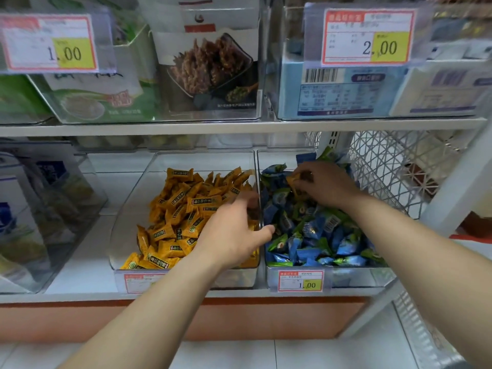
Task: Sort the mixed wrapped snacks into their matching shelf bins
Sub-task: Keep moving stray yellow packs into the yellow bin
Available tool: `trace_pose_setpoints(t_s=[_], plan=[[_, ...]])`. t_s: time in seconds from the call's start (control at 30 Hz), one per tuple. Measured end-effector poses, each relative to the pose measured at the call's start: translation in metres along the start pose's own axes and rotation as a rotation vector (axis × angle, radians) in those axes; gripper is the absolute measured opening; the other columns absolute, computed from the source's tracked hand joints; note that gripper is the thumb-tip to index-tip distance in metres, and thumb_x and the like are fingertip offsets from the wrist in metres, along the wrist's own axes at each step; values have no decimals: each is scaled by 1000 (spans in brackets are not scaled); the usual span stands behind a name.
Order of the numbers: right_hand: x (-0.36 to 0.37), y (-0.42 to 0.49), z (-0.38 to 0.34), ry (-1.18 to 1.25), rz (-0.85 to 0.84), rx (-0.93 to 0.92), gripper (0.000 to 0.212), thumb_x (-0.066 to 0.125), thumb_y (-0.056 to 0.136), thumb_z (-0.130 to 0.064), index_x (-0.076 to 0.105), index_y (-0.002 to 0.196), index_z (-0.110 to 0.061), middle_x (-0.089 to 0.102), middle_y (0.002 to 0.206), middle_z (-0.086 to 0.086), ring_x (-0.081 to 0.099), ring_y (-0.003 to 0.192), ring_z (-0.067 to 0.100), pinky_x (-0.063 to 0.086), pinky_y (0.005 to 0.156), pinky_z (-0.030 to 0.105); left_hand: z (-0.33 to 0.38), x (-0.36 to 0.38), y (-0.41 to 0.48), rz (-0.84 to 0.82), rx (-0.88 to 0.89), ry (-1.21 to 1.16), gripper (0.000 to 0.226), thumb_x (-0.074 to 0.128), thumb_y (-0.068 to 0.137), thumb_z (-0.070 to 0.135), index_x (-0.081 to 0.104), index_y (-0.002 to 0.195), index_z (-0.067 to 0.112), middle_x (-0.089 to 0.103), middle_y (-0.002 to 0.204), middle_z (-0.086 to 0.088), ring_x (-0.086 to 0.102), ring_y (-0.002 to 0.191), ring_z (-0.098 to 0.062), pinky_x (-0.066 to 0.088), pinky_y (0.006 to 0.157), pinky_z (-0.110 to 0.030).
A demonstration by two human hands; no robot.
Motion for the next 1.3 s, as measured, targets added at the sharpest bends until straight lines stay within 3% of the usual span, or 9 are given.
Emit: trace_pose_setpoints(t_s=[0.07, 0.23, 0.37, 0.47, 0.6, 0.7, 0.87, 1.2, 1.3], plan=[[-20, -15, -10, 185, 81, 22, 10, 65, 93, -35, 64, 104, -32, 61, 97, -17, 58, 90, 4, 40, 70, 14, 0, -1, 1, 14, -8, 13, 57, 70, 79, 58, 49, 127, 36, 59, 116, 14, 59, 107, -11, 49, 83, -24], [-38, -56, -39, 806, 102, 133, 12, 71, 89, -12, 63, 97, -17, 75, 95, 5, 73, 85, 20, 58, 70, 29, 25, -20, 1, 174, 74, -56, 60, 62, 83, 62, 51, 133, 31, 61, 120, 12, 55, 112, -9, 45, 91, -25], [-20, -80, -62, 1092, 5, 151, 7, 67, 90, -4, 66, 97, -6, 73, 89, 11, 73, 79, 24, 60, 68, 29, 51, -25, -6, 202, 187, -215, 31, 62, 91, 45, 62, 119, 30, 65, 105, 21, 60, 99, 2, 53, 86, -25], [-19, -82, -50, 836, 61, 164, 11, 66, 94, -16, 74, 100, -21, 75, 93, 0, 72, 87, 19, 60, 76, 31, 34, -36, -5, 256, 104, -83, 24, 65, 92, 39, 66, 114, 30, 68, 97, 18, 63, 90, 0, 55, 79, -26], [-25, -62, -15, 583, 104, 196, 9, 66, 93, -24, 71, 100, -29, 70, 95, -11, 64, 87, 6, 49, 78, 23, -16, -57, -1, 257, -162, 219, 44, 61, 92, 45, 55, 133, 30, 69, 95, 2, 66, 86, -20, 58, 74, -38], [-9, -31, -19, 370, -6, 68, 12, 65, 94, -27, 68, 104, -32, 65, 101, -20, 59, 94, -6, 43, 77, 9, -13, -56, -1, 267, -107, 165, 42, 60, 90, 52, 59, 127, 32, 70, 106, 4, 62, 90, -13, 51, 74, -30], [53, 18, -37, 90, -248, -71, 26, 62, 94, -25, 70, 118, -21, 68, 118, -2, 62, 105, 13, 44, 83, 24, -6, 3, -4, -56, -79, 112, 62, 58, 82, 69, 54, 131, 32, 65, 121, 11, 61, 110, -13, 54, 91, -34], [117, 37, 1, 56, -556, 31, 76, 64, 90, -45, 24, 154, -37, 24, 162, 1, 27, 145, 25, 27, 106, 30, -8, 5, 2, -63, -48, 101, 58, 58, 75, 71, 49, 125, 41, 61, 106, 23, 62, 101, -8, 55, 83, -33], [117, 41, 2, 8, -525, 18, 76, 64, 87, -49, 29, 153, -36, 29, 160, 3, 32, 142, 26, 31, 113, 36, -8, 6, 2, -75, -48, 88, 59, 57, 75, 72, 48, 125, 41, 63, 111, 20, 62, 101, -8, 56, 83, -34]])
Point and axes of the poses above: each hand's wrist, its own y-axis towards the middle knuckle, its own x-axis out of the palm, z = x × y, the point moved 9 cm from there along y, towards the middle knuckle
